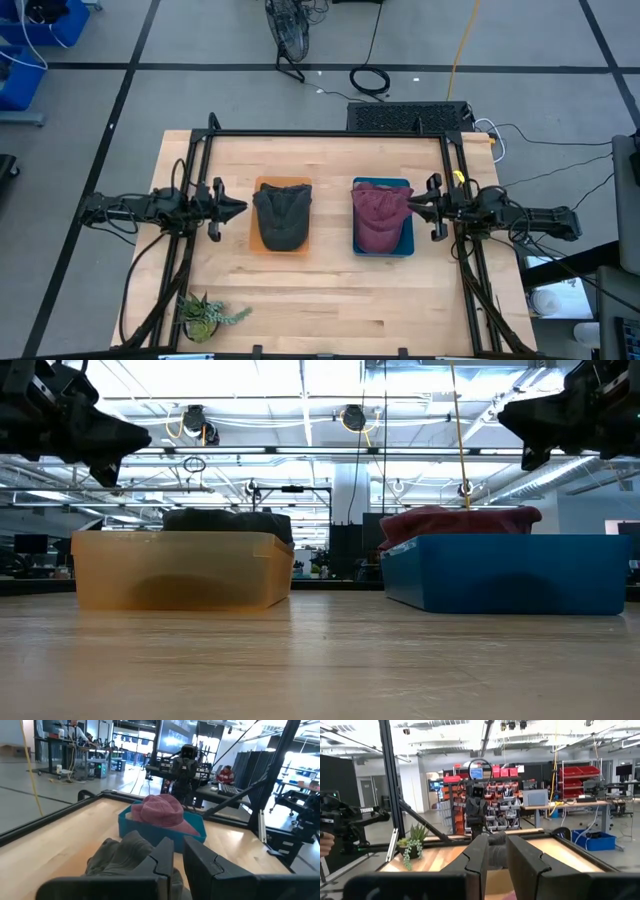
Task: Pick & Place hat
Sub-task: Return to Home Position
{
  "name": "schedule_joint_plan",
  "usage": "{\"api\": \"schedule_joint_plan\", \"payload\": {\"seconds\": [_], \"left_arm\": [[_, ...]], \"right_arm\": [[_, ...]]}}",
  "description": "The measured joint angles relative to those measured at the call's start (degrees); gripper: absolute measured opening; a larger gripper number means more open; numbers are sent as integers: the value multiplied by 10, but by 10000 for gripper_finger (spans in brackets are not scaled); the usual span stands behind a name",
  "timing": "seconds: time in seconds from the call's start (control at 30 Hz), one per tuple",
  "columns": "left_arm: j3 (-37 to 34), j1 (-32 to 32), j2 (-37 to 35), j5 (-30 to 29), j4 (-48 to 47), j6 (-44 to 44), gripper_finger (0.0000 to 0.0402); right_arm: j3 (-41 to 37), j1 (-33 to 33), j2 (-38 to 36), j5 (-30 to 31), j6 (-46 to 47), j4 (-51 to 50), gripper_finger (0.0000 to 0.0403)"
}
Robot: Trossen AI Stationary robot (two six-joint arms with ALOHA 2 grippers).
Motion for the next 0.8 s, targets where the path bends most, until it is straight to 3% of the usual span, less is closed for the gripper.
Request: {"api": "schedule_joint_plan", "payload": {"seconds": [0.37, 0.8], "left_arm": [[-24, 0, 0, -33, 40, -9, 46], [-25, 0, 0, 6, 54, 36, 46]], "right_arm": [[0, 0, 0, 1, 3, -22, 59], [0, 0, 0, 1, 4, -22, 59]]}}
